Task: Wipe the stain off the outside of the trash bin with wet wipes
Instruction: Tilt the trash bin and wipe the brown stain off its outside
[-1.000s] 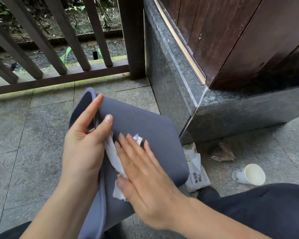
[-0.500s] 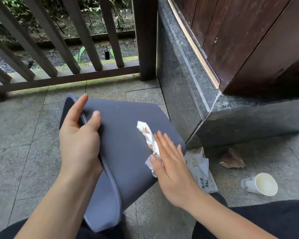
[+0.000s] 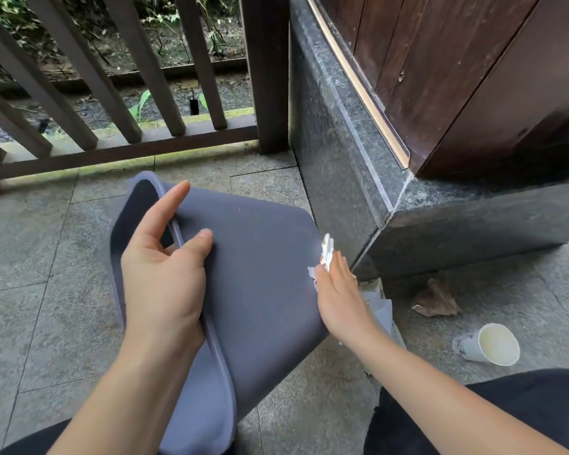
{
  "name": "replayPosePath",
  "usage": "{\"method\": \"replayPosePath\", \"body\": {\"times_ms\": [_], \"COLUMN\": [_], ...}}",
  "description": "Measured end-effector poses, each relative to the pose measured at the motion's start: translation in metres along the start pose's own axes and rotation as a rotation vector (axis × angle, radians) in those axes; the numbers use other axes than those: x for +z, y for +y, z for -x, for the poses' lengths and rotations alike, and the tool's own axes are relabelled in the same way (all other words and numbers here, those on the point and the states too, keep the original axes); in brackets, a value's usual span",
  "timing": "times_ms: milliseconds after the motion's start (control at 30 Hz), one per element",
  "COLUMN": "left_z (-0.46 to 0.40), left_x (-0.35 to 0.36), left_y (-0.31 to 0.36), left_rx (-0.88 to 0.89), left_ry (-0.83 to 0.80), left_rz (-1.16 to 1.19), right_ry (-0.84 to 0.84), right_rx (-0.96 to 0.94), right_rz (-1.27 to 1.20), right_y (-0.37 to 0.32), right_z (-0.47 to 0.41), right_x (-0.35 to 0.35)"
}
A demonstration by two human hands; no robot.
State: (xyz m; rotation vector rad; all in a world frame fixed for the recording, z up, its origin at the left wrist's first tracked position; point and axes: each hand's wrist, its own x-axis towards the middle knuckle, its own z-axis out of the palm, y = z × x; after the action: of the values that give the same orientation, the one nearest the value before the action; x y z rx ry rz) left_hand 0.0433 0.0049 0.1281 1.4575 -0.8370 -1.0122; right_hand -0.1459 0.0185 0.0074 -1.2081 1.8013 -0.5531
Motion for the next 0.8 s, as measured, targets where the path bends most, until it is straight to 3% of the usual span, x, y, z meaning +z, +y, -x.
{"method": "replayPosePath", "body": {"times_ms": [467,800], "left_z": [0.024,0.031], "left_x": [0.026,0.035], "left_y": [-0.018,-0.015], "left_rx": [0.104,0.088], "left_ry": [-0.176,-0.344], "left_rz": [-0.087,0.023], "right_ry": [-0.085,-0.058], "right_rx": [-0.590,-0.630], "right_rz": [-0.080,-0.056], "right_y": [-0.065,-0.063], "right_z": [0.062,0.045], "right_x": [0.014,-0.002]}}
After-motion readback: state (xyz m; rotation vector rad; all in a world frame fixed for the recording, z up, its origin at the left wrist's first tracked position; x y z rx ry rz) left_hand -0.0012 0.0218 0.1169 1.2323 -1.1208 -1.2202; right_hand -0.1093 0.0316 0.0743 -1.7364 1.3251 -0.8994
